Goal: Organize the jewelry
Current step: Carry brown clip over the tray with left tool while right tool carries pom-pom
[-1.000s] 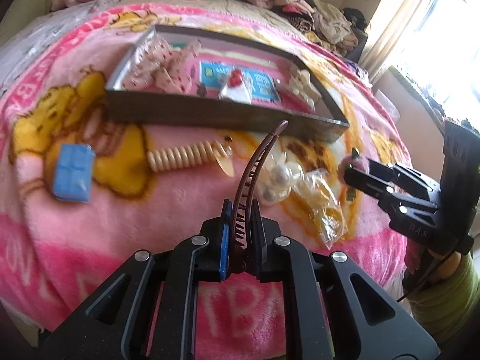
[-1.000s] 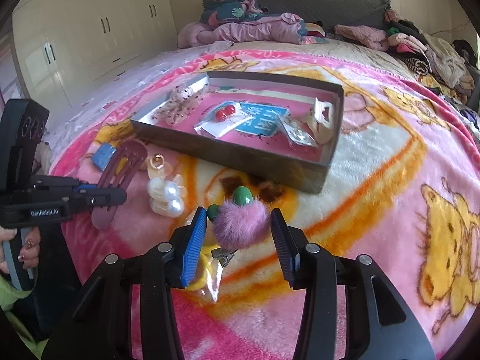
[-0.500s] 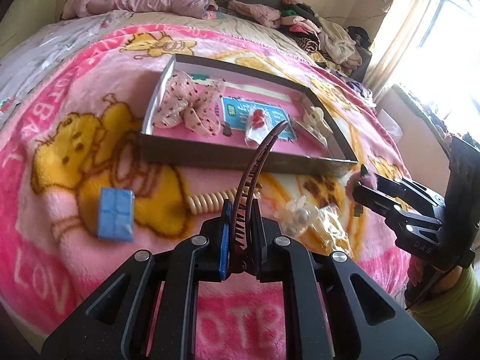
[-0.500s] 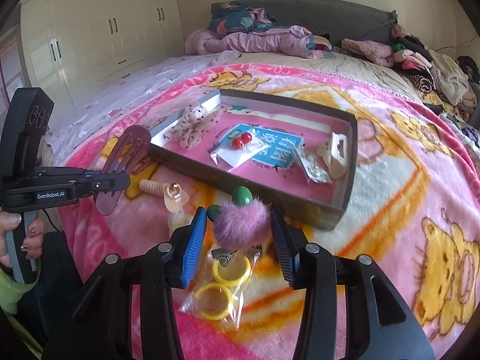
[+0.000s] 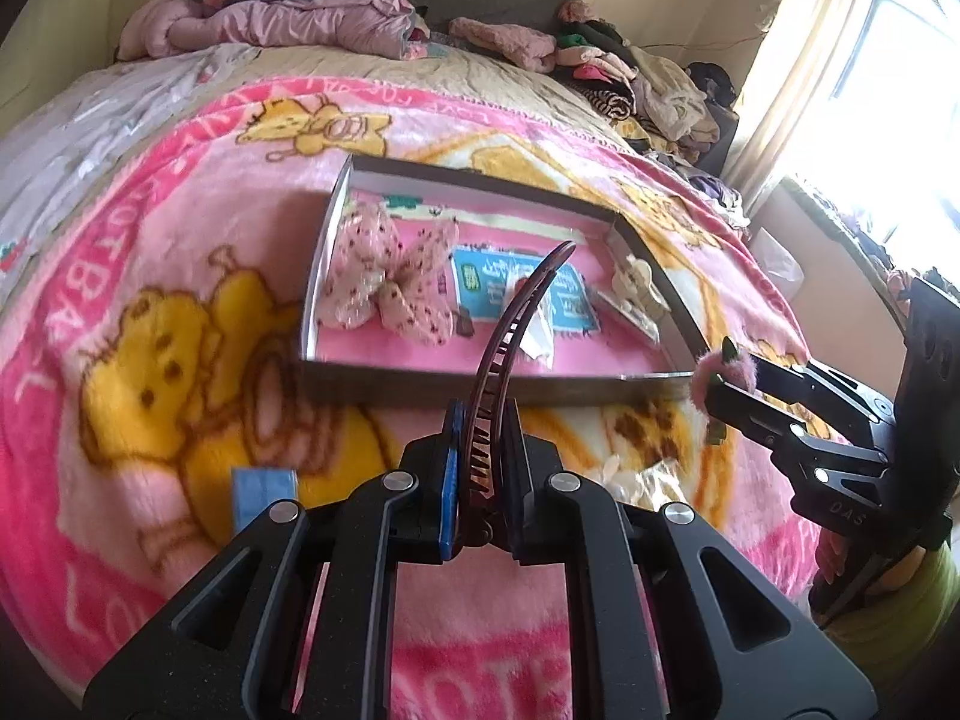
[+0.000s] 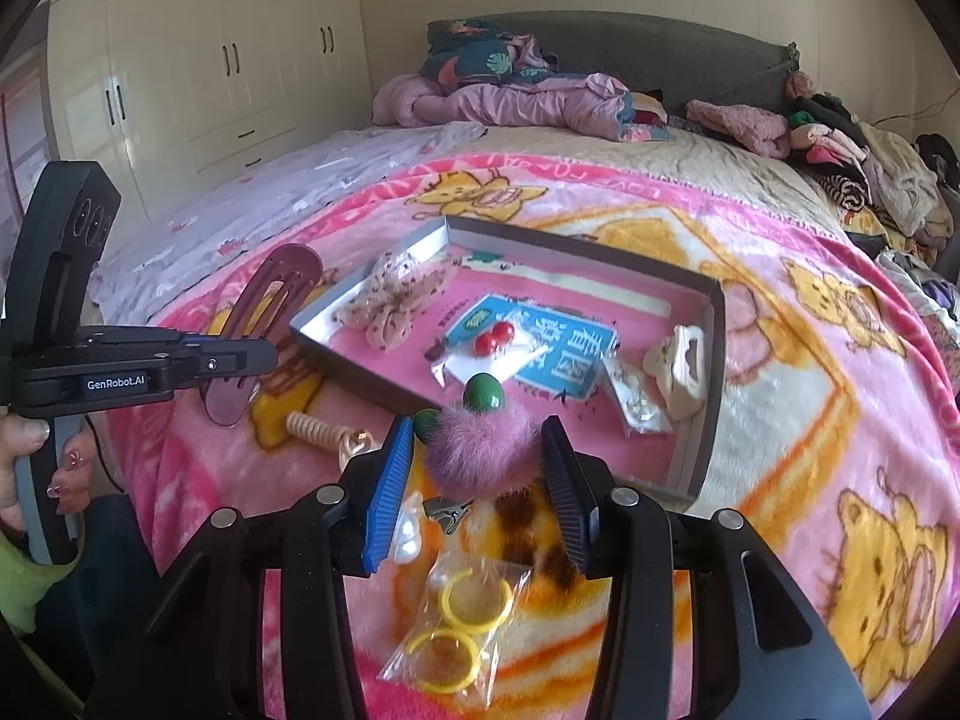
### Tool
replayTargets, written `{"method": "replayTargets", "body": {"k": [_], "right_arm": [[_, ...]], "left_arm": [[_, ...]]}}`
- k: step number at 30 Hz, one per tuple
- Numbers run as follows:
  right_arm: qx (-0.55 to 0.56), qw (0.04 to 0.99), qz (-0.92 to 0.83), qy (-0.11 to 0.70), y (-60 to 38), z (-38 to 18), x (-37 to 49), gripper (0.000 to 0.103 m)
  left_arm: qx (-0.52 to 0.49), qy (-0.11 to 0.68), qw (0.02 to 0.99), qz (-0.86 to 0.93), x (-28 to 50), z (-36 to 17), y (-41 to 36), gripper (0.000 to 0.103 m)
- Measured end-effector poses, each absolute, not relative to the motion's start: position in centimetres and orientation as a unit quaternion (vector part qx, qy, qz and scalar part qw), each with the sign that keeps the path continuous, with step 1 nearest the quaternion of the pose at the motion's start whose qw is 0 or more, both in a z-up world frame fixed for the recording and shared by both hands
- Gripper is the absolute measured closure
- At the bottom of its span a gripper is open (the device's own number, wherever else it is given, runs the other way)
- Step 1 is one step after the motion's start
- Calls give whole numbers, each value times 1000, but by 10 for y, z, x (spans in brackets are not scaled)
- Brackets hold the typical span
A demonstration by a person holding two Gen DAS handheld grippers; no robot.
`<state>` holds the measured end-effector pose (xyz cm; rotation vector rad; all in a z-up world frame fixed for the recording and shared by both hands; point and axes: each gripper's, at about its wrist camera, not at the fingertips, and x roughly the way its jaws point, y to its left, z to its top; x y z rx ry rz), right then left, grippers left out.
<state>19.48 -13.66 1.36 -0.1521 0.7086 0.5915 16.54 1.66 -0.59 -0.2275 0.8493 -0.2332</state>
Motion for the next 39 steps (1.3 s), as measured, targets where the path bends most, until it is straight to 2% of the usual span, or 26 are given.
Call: {"method": "replayTargets", "body": {"k": [16, 39], "right_arm": [[-65, 906, 261, 326, -134, 28, 224, 61], [-62, 923, 190, 330, -153, 23, 271, 61]], "left_arm": [[-104, 406, 899, -125, 208, 2, 24, 97], [-97, 411, 893, -156, 258, -15, 5, 97]]}}
